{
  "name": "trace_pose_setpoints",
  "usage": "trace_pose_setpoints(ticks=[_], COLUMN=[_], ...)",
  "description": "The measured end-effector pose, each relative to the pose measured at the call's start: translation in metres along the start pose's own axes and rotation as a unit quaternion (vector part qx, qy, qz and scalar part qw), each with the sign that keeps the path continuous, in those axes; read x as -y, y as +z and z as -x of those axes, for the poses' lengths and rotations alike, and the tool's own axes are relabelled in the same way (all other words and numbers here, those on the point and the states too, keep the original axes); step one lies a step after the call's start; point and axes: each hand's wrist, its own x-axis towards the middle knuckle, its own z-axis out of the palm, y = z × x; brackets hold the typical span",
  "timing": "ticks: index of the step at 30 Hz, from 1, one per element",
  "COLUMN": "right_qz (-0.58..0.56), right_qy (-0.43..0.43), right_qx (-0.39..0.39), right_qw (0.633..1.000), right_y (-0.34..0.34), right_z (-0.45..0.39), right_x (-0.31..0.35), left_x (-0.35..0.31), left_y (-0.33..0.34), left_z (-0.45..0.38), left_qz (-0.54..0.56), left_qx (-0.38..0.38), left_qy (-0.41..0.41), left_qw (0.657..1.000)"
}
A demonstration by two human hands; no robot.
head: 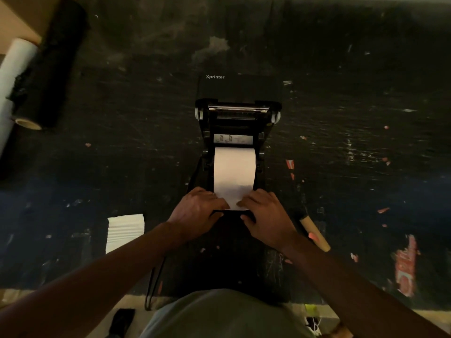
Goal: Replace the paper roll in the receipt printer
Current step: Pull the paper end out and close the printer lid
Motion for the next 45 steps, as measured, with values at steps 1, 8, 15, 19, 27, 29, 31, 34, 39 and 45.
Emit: trace_pose_setpoints(ticks=[1, 8, 15, 19, 27, 29, 31, 34, 39, 45], right_qz=[-0.001, 0.013, 0.029, 0.044, 0.128, 0.128, 0.126, 0.116, 0.077, -0.082], right_qy=[0.003, 0.002, -0.031, -0.035, -0.029, -0.025, -0.021, -0.020, -0.026, 0.073], right_qx=[-0.003, 0.007, 0.001, 0.000, -0.031, -0.028, -0.028, -0.032, -0.029, -0.147], right_qw=[1.000, 1.000, 0.999, 0.998, 0.991, 0.991, 0.991, 0.993, 0.996, 0.983], right_y=[0.000, -0.008, -0.006, -0.004, 0.005, 0.008, 0.011, 0.015, 0.012, -0.056], right_z=[0.001, -0.005, -0.002, 0.001, 0.031, 0.041, 0.051, 0.064, 0.078, 0.029], right_x=[-0.001, 0.004, 0.006, 0.005, 0.013, 0.016, 0.021, 0.026, 0.033, 0.023], left_x=[0.000, -0.005, -0.004, -0.009, -0.016, -0.019, -0.023, -0.031, -0.042, -0.033], left_y=[0.000, -0.002, -0.003, -0.005, 0.007, 0.012, 0.016, 0.019, 0.017, -0.040], left_z=[0.001, 0.000, 0.003, 0.004, 0.024, 0.032, 0.041, 0.052, 0.066, 0.038], left_qz=[0.004, 0.001, -0.023, -0.025, -0.017, -0.008, -0.002, 0.004, 0.029, 0.165], left_qx=[-0.008, -0.022, -0.022, -0.031, -0.050, -0.058, -0.060, -0.059, -0.059, -0.155], left_qy=[0.001, 0.020, 0.017, 0.021, 0.001, 0.004, 0.008, 0.013, 0.000, -0.100], left_qw=[1.000, 1.000, 0.999, 0.999, 0.999, 0.998, 0.998, 0.998, 0.998, 0.969])
